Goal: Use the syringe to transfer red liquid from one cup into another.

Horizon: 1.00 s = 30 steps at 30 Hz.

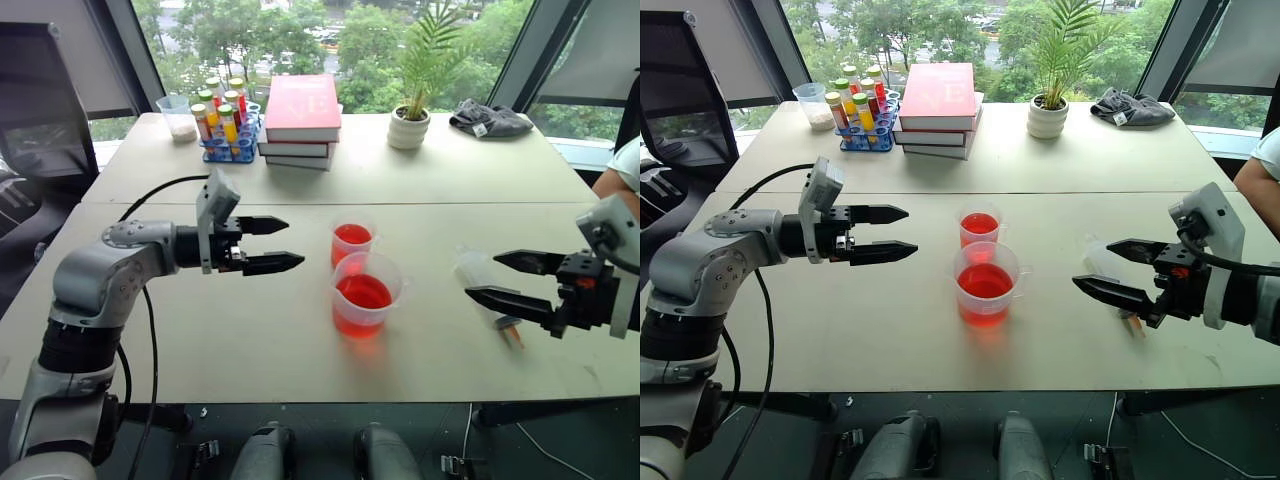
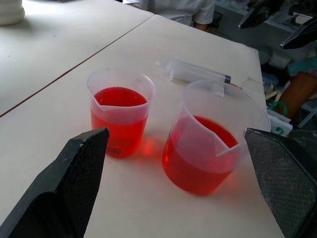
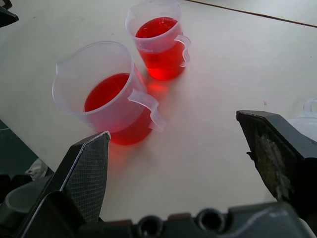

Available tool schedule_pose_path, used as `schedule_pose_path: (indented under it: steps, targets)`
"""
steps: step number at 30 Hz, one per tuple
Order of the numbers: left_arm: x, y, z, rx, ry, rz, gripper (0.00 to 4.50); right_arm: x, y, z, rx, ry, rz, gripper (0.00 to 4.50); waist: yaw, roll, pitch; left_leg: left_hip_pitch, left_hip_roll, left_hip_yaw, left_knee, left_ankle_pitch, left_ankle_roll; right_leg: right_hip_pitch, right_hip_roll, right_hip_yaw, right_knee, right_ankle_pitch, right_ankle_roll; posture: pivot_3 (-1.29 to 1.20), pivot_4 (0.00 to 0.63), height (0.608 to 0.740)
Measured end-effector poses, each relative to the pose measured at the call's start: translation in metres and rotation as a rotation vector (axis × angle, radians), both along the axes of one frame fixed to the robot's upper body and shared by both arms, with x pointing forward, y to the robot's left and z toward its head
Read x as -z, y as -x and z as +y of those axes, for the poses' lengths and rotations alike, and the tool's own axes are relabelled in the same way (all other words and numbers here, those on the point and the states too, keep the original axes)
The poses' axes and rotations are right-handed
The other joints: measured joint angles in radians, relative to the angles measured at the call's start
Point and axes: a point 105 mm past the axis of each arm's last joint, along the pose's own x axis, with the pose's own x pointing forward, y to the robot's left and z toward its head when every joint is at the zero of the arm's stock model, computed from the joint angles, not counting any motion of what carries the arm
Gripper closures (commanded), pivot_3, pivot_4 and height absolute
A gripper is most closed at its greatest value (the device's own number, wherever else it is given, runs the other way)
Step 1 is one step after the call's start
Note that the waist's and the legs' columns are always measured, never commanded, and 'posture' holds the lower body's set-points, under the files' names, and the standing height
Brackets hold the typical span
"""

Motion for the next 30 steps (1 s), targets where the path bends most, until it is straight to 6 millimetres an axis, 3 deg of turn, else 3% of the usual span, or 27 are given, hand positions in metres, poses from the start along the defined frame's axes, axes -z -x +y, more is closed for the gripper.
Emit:
schedule_pose_path:
  steps: [21, 26, 30]
  targets:
    - [-0.002, 0.001, -0.002, 0.013, 0.021, 0.011, 0.0, 0.003, -0.007, -0.003, 0.03, 0.01, 0.004, 0.02, 0.0, 0.0, 0.0, 0.0, 0.0, 0.0, 0.0, 0.0, 0.0, 0.0, 0.0, 0.0, 0.0, 0.0, 0.001, 0.0, 0.15, 0.74]
    - [-0.002, 0.0, -0.002, 0.006, 0.023, 0.008, 0.0, 0.009, -0.014, -0.009, 0.074, 0.052, 0.032, 0.02, 0.0, 0.0, 0.0, 0.0, 0.0, 0.0, 0.0, 0.0, 0.0, 0.0, 0.0, 0.0, 0.0, 0.0, 0.0, 0.0, 0.15, 0.74]
    - [-0.003, 0.0, -0.005, 0.01, 0.033, 0.003, 0.0, 0.011, -0.031, -0.018, 0.145, 0.077, 0.079, 0.02, -0.002, 0.0, 0.0, 0.0, 0.0, 0.0, 0.001, 0.0, 0.0, 0.0, 0.0, 0.0, 0.0, 0.0, -0.001, 0.0, 0.15, 0.74]
